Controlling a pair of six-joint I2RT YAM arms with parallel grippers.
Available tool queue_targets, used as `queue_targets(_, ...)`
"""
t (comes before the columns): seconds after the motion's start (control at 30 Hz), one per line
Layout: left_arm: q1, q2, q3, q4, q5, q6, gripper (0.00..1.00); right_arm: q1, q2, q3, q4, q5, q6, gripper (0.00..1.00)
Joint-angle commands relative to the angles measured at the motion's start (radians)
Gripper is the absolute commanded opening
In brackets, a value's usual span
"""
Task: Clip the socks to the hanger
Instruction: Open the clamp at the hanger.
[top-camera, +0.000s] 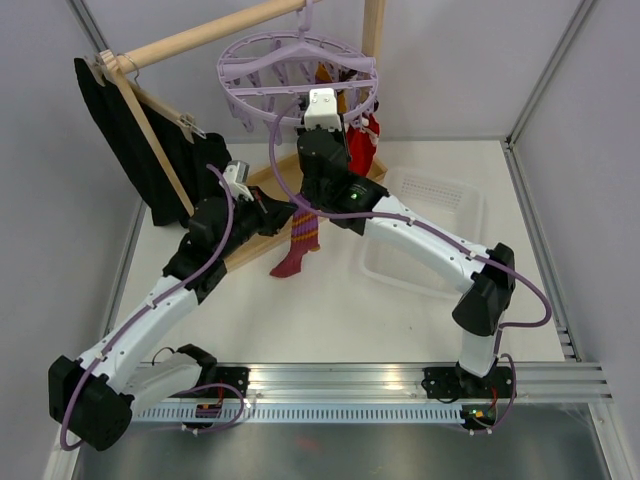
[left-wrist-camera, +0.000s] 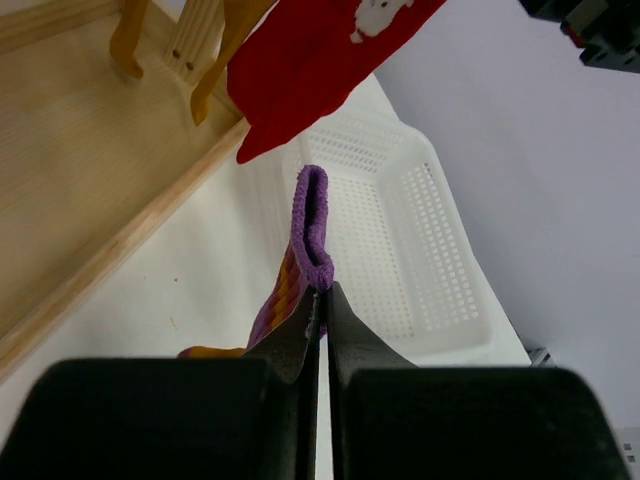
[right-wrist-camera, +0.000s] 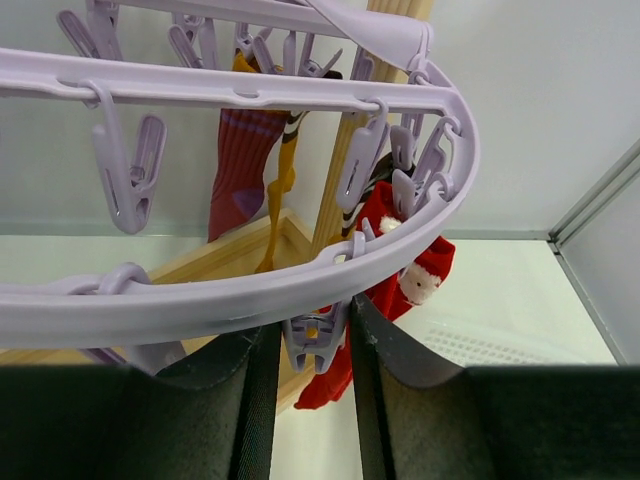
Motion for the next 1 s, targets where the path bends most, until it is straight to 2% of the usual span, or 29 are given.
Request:
queue_targets(0.0, 0.003, 0.015, 0.061, 0.132, 0.045, 0.06, 0.02, 0.001, -0.051, 0.072, -0.102, -0.005, 0.085, 0.04)
queue_targets(0.1, 0.002, 0.055, 0.069, 0.202, 0.062, 0.089, 0.02, 0.0, -0.052, 0.102, -0.155, -0.022, 0.125, 0.0)
queue_targets(0.3, -0.004, 0.119, 0.029, 0.431, 0.076, 0.154, 0.02, -0.008, -0.048, 0.149, -0.244, -0.066, 0.206, 0.0)
queue_targets(0.5, -0.017, 0.184, 0.026, 0.567, 0.078, 0.23, 0.02, -0.023, -0.031, 0.201, -0.333, -0.116, 0.278, 0.0)
queue_targets(0.77, -0.052, 0.253, 0.065, 0.629, 0.073, 0.315, 0.02, -0.037, -0.031, 0.211, -0.381, -0.145, 0.322, 0.0)
queue_targets(0.97, -0.066, 0.282, 0.079, 0.671, 0.009, 0.332, 0.02, -0.043, -0.028, 0.22, -0.404, -0.151, 0.334, 0.0)
